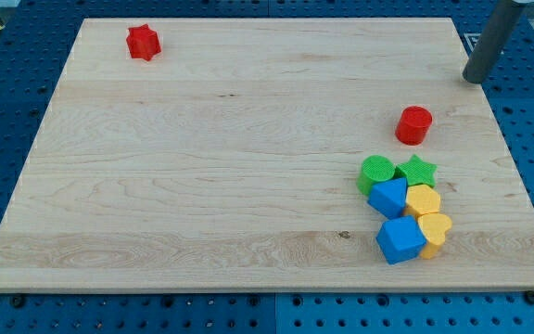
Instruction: Move the arm to the top right of the green star
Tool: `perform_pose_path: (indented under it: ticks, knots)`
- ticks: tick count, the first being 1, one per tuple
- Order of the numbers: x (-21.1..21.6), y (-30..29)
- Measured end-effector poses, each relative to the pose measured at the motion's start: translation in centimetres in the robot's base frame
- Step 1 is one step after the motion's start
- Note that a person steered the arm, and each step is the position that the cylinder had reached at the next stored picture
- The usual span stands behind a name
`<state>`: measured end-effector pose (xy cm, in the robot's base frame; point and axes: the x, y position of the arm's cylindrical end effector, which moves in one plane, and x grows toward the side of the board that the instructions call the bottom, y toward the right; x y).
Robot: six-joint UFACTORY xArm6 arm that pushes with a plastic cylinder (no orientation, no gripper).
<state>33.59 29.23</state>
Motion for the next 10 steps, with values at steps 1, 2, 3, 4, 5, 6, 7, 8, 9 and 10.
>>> perform_pose_path:
  ticks: [1,2,3,4,5,6,7,8,9,10]
  knots:
    - [1.2,0.8]
    - [2.3,1.4]
    - [3.4,1.8]
    - [4.8,1.8]
    - [8.7,1.8]
    - [12.3,-0.1]
    - [13.1,-2.3]
    - [13.1,-4.0]
    - [13.1,-4.0]
    - [12.8,-4.2]
